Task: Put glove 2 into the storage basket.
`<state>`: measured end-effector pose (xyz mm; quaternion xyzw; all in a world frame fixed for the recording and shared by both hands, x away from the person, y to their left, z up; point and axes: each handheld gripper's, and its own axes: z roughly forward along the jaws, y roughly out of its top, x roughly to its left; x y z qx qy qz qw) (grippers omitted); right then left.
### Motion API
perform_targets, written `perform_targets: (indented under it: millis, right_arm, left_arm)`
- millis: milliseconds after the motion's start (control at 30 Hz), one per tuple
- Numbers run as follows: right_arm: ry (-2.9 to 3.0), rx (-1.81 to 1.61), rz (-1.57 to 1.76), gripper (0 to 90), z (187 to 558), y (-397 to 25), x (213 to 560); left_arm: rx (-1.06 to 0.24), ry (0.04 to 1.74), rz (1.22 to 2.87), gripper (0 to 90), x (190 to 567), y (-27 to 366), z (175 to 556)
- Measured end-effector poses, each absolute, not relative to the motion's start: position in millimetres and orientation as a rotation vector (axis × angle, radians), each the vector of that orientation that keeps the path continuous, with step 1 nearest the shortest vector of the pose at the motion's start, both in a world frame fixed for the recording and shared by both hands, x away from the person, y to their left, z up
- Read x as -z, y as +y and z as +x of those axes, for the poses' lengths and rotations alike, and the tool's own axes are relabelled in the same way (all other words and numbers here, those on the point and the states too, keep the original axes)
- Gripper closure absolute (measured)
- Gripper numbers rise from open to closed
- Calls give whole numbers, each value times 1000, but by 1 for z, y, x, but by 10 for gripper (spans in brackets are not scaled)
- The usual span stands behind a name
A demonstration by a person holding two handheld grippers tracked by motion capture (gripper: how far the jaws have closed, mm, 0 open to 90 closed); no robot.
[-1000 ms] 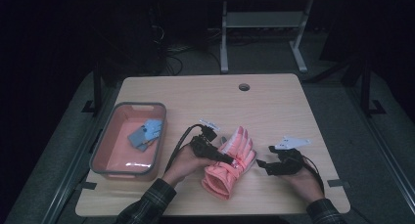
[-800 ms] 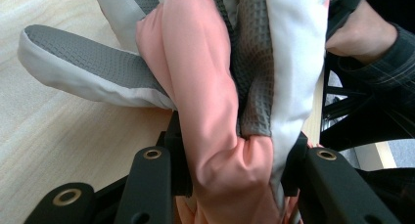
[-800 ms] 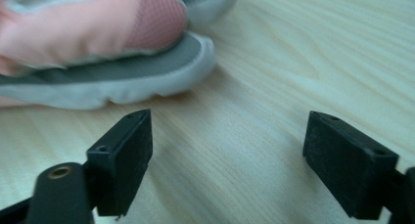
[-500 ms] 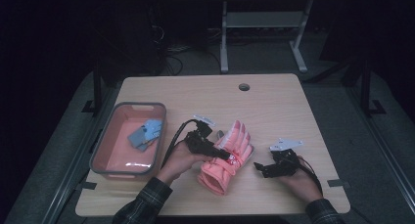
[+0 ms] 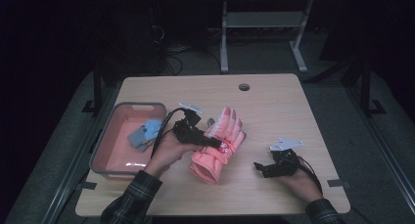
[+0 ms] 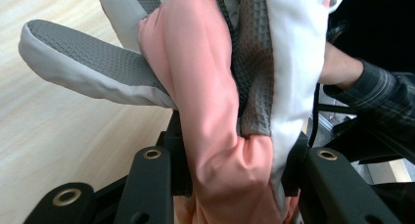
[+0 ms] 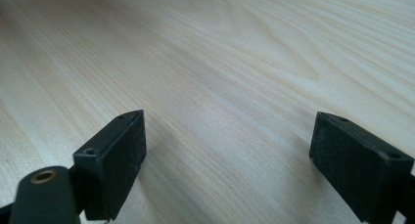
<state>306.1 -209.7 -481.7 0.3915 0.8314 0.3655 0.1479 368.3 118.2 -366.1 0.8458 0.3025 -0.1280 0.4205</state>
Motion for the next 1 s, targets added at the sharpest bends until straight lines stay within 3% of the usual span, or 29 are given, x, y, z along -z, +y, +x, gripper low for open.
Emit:
perform_targets:
  millis: [1000]
  right_arm:
    - [2393,-1050,1123,128,306,-210,482]
  left_arm:
    - [152,949,2022,598,316,232,379]
